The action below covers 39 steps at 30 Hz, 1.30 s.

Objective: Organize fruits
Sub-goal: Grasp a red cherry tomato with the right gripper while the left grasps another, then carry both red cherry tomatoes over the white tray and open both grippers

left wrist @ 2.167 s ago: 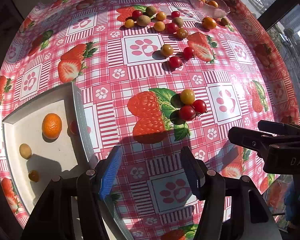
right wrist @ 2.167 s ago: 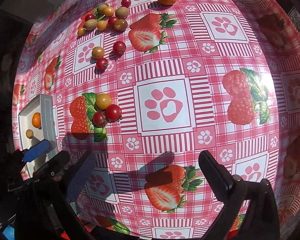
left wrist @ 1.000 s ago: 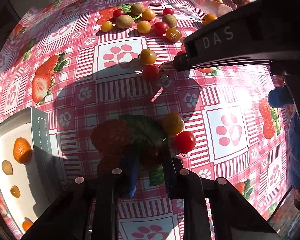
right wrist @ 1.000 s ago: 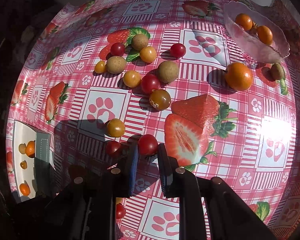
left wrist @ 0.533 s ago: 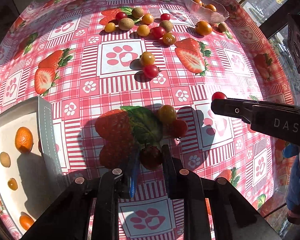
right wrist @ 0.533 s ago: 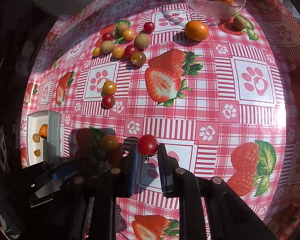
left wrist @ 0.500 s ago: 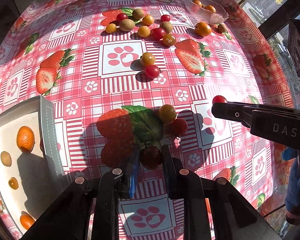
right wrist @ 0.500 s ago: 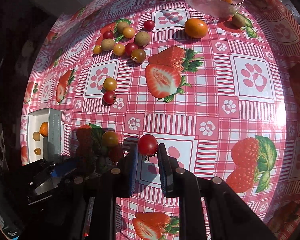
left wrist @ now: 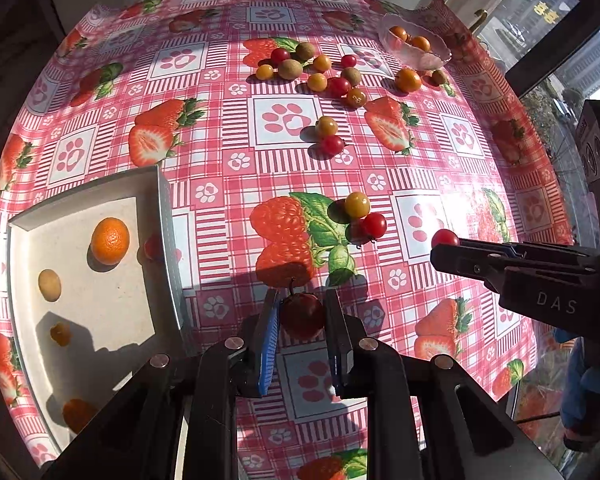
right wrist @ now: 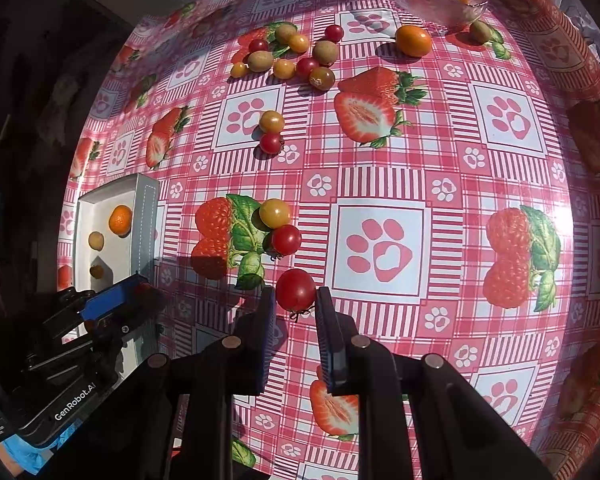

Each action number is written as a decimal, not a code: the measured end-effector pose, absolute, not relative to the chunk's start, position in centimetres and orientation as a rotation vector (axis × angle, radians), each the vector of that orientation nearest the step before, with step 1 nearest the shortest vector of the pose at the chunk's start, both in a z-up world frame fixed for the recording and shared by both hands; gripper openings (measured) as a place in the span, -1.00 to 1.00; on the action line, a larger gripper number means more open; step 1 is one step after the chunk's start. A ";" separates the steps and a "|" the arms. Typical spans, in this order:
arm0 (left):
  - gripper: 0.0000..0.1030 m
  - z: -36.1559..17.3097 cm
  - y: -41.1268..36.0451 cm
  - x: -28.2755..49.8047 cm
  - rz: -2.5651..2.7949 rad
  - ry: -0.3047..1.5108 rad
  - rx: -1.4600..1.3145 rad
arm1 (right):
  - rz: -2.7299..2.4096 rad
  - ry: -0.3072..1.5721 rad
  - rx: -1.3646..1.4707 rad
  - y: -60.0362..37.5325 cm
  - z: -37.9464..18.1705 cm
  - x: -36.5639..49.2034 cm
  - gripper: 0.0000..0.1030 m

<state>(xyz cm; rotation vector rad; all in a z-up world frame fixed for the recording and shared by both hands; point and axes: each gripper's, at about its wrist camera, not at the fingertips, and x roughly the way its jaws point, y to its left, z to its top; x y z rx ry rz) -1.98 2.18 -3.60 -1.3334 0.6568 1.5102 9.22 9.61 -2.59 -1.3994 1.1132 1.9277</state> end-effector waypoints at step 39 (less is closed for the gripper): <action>-0.55 -8.3 -9.7 -13.0 1.700 0.582 -1.503 | 2.121 0.973 -1.747 -1.6 -4.4 -10.6 -0.57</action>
